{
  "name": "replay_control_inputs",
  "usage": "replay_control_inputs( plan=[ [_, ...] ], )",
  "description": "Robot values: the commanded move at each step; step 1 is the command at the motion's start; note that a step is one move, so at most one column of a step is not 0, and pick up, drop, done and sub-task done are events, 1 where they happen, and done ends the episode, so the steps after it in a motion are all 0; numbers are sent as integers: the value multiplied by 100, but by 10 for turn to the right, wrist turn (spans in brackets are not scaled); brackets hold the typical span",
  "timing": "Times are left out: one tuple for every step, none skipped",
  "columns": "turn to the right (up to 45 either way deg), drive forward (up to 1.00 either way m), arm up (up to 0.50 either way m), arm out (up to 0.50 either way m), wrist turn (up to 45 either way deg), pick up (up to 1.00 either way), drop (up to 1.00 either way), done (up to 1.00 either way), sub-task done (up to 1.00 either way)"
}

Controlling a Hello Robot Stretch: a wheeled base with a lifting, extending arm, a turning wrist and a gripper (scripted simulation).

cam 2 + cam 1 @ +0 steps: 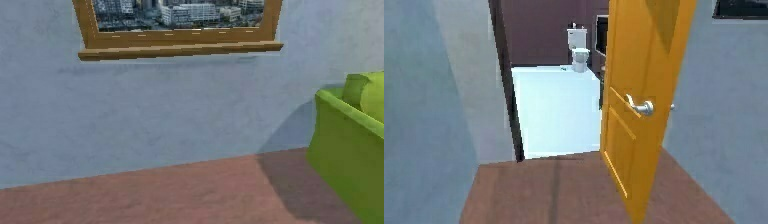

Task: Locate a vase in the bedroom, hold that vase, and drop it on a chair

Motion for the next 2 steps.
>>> replay_control_inputs(
  plan=[
    [-30,0,0,0,0,0,0,0,0],
    [0,100,0,0,0,0,0,0,0]
  ],
)
